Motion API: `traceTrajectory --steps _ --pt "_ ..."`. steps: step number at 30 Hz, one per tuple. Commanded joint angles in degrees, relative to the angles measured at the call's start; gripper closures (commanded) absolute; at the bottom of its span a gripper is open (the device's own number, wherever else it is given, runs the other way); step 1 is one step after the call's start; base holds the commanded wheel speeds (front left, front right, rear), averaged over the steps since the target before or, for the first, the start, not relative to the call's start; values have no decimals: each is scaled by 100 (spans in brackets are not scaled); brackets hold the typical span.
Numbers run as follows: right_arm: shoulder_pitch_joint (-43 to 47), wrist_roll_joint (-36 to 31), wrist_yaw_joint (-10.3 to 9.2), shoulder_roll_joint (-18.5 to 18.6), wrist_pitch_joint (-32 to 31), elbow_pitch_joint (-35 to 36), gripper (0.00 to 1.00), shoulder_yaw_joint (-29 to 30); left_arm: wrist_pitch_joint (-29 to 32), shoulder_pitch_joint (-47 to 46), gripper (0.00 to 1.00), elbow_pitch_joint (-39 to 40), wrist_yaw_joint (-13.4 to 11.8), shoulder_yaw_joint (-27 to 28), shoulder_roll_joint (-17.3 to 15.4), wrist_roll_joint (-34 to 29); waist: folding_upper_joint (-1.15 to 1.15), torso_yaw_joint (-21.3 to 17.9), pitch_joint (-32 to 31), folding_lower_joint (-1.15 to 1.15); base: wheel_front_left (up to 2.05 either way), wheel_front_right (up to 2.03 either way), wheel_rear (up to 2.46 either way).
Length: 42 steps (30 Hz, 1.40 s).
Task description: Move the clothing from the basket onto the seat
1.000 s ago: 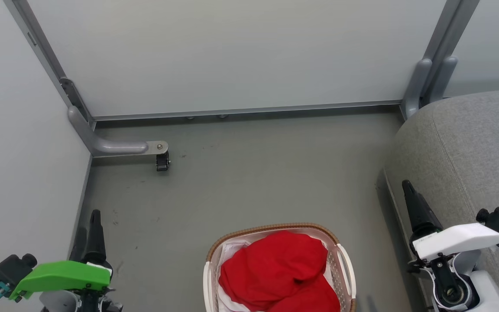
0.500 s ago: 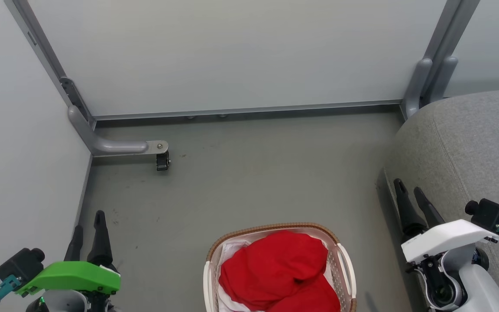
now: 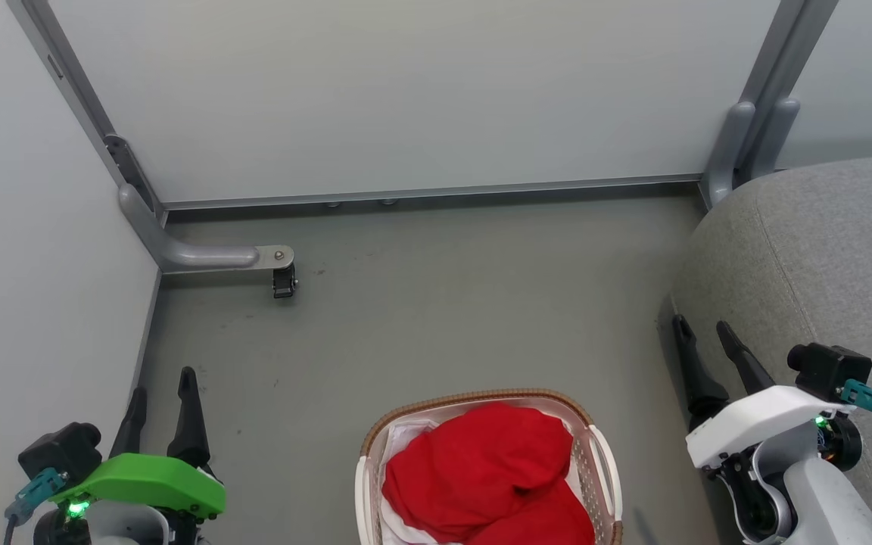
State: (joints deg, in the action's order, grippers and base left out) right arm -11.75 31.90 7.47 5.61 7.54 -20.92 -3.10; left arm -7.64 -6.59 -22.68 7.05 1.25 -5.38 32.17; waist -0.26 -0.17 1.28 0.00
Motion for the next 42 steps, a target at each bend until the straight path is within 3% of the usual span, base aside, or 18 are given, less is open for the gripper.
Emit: traceTrajectory --steps 1,17,42 --pt "-126 -208 3 50 61 18 0 -18 -51 -126 0 33 -20 -21 -68 -177 14 0 1 0 0 0 0" --pt "-34 -1304 3 -8 300 -145 0 -21 -291 25 0 101 2 -82 19 -1095 17 -21 -3 0 0 0 0" --pt "-22 -2483 3 -162 601 -631 0 242 -593 196 0 109 50 -190 102 -2083 22 -88 -1 0 0 0 0"
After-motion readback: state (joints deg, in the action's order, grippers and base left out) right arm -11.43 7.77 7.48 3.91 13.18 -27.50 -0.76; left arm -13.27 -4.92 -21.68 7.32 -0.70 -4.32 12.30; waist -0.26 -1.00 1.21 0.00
